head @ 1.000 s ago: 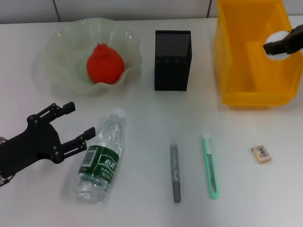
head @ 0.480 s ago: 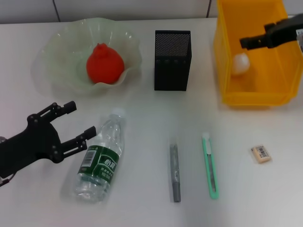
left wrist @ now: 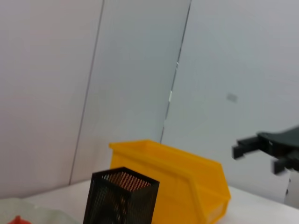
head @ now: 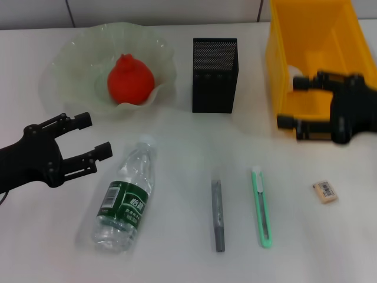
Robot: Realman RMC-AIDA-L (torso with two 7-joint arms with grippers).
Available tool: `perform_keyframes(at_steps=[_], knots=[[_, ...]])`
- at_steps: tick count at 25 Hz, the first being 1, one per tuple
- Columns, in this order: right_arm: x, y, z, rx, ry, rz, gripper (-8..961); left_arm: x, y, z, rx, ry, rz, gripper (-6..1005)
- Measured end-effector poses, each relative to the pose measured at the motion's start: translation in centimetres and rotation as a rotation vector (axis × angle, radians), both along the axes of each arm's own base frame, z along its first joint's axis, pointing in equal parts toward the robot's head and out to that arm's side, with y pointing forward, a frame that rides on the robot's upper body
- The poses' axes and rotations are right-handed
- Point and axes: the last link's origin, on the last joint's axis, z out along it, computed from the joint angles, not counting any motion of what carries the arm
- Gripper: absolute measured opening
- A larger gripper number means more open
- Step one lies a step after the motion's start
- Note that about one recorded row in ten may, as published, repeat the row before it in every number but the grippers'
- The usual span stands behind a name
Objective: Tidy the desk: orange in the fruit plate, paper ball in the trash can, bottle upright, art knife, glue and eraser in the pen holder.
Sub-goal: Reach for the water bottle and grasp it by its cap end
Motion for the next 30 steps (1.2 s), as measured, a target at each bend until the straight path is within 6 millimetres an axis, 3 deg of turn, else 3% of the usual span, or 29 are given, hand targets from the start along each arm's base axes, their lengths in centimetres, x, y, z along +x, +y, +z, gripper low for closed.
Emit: perform_keyframes(at_steps=[5,11,13,17,19,21,30], knots=[[3.1,-2.6,-2.7,-0.044,0.072,0.054,813,1.3,1.3,0.0,-0.048,0.080,0.016,812],[4.2,-3.5,-3.8,-0.050,0.054,0.077,812,2.8,2.6,-1.6,0.016,0.220,0.063,811],[4.4,-3.7,-4.0,-0.049,0.048,0.089,812,5.2,3.4,-2.9,0.056,0.328,0.136,811],[5.1,-4.2,-4.6,-0.054,0.026,0.100,813,7.2,3.3,-3.3,0.047,0.384,0.207,811],[5.6,-4.6,-5.1,-0.054,0.018,0.105,813,9.7,2.4,-4.4,-0.015,0.479,0.258,811],[6.0,-4.9,-5.6,-0.053,0.017,0.108,813,10.8,2.0,-5.2,-0.032,0.535,0.282,811],[6.6,-5.0,-6.4,-0.045,0.010,0.085,812,13.0,3.0,-6.9,-0.045,0.601,0.445,803]])
